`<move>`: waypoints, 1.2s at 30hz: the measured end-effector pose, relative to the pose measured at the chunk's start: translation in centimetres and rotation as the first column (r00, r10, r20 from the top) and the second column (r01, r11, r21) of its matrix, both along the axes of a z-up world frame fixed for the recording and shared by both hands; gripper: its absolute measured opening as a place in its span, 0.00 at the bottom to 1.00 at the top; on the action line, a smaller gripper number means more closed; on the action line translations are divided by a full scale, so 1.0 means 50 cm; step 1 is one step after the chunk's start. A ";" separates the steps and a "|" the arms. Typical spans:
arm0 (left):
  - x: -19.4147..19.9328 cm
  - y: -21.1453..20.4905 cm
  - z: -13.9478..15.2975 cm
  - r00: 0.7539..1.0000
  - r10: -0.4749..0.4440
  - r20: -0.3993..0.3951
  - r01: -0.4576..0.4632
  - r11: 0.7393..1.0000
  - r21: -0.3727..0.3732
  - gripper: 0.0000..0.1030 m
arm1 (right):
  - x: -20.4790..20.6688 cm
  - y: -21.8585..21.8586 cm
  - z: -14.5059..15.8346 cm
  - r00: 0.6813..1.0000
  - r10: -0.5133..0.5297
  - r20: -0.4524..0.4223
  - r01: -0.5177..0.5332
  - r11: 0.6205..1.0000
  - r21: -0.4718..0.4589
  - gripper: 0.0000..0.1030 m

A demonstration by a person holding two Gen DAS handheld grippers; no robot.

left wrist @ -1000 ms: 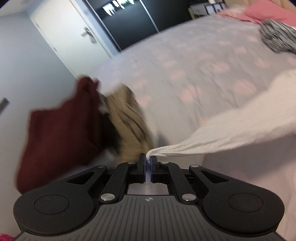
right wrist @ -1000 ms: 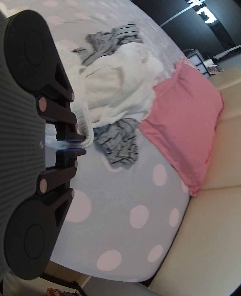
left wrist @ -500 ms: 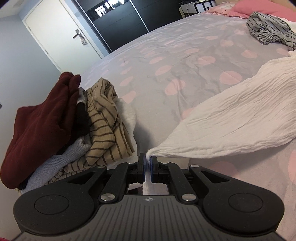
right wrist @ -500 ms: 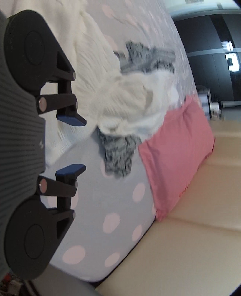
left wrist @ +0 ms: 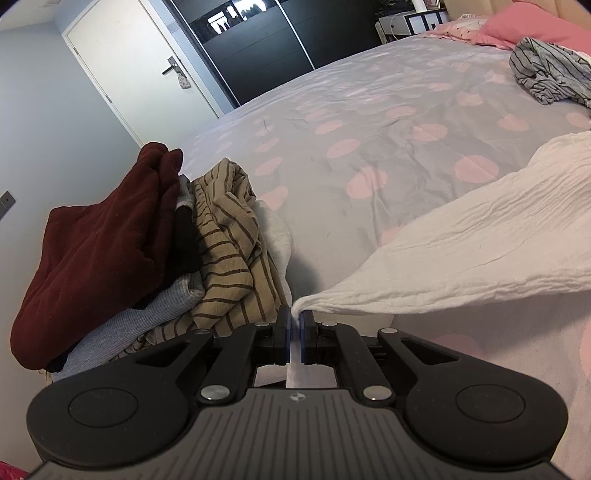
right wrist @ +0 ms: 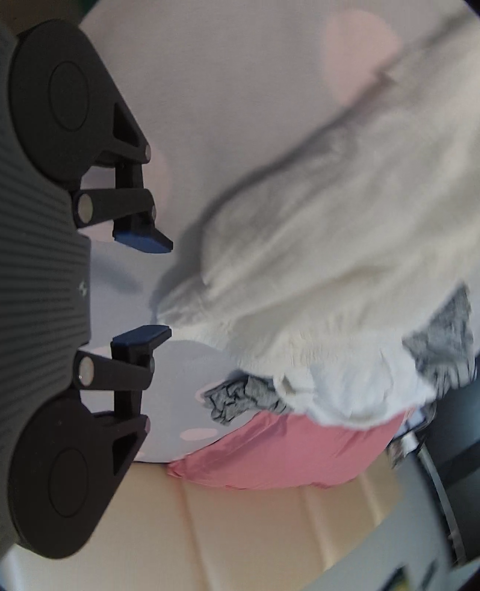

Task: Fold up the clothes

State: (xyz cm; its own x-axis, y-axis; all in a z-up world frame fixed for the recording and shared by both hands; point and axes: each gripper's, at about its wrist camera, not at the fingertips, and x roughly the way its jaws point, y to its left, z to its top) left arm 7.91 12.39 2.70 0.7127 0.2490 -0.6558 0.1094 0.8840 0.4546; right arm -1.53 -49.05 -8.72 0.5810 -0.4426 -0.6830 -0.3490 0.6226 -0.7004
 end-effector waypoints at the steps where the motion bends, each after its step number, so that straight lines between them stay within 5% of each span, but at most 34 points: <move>1: 0.001 0.000 -0.002 1.000 0.001 0.000 -0.001 1.000 0.004 0.03 | 0.005 0.000 -0.008 1.000 0.016 0.004 -0.016 1.000 -0.023 0.44; 6: 0.005 0.004 -0.007 1.000 0.011 0.000 -0.011 1.000 0.008 0.03 | 0.036 0.009 -0.026 0.996 0.087 0.024 -0.084 0.992 -0.099 0.42; 8: 0.003 0.008 -0.003 1.000 0.017 0.018 -0.017 1.000 0.005 0.03 | 0.052 0.008 -0.021 0.998 0.059 0.016 -0.057 0.994 -0.095 0.11; 10: -0.004 0.013 0.007 0.999 0.015 0.032 -0.015 1.000 -0.012 0.03 | 0.068 0.005 -0.013 0.999 0.026 0.019 -0.024 0.996 -0.088 0.11; 15: -0.029 0.033 0.044 0.999 0.015 0.043 -0.011 0.997 -0.079 0.03 | 0.070 -0.027 0.086 0.967 -0.125 0.223 0.130 0.991 -0.009 0.10; 18: -0.052 0.043 0.063 1.000 -0.023 0.008 0.024 0.996 -0.089 0.03 | 0.044 -0.041 0.132 0.964 -0.128 0.233 0.134 0.991 -0.010 0.10; 28: -0.154 0.012 0.006 0.966 -0.163 -0.199 0.174 0.984 0.041 0.03 | -0.032 -0.057 0.134 0.989 -0.134 0.070 0.135 0.991 -0.020 0.10; 36: -0.221 -0.029 -0.076 0.871 -0.281 -0.402 0.351 0.930 0.111 0.02 | -0.041 -0.070 0.066 0.971 -0.194 -0.138 0.188 0.981 -0.052 0.10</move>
State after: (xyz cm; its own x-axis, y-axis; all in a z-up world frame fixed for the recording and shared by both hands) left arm -3.14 10.97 -1.09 0.4842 0.1871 -0.8547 0.5615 0.6827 0.4675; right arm -3.57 -52.56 -5.43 0.3818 -0.5634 -0.7326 -0.3238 0.6609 -0.6770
